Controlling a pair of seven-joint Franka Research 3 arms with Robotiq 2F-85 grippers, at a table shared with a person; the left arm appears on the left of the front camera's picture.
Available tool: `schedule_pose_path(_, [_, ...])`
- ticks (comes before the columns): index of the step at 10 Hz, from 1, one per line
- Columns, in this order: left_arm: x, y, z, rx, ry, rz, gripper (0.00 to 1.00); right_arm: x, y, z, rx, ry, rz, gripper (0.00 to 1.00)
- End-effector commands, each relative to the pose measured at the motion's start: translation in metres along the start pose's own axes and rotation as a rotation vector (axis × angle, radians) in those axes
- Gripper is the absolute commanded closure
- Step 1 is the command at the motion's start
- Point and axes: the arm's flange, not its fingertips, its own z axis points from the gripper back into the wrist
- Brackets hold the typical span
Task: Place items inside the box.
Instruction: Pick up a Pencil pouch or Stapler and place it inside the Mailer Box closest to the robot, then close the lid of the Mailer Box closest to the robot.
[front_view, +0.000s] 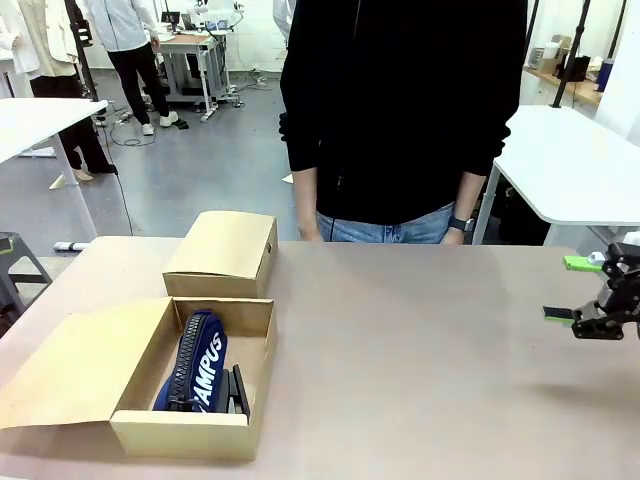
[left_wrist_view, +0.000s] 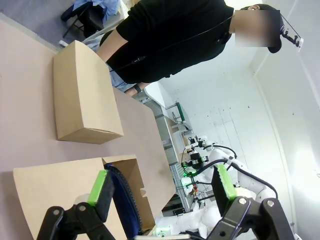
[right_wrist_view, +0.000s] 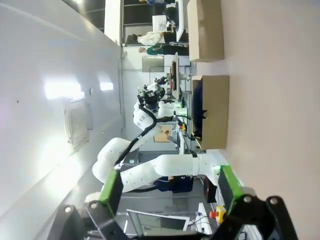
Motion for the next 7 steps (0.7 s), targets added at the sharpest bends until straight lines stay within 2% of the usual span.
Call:
schedule_pose_path(1, [-0.0007,-0.0013,-0.0010,-0.021,-0.016,-0.019,0.00,0.0026,0.0267,-0.0120,-0.001,-0.011,-0.011,0.00])
schedule_pose_path(7, [-0.0007,-0.0013,-0.0010,-0.021,-0.016,-0.019,0.00,0.0026,0.0267,-0.0120,-0.001,-0.011,-0.011,0.00])
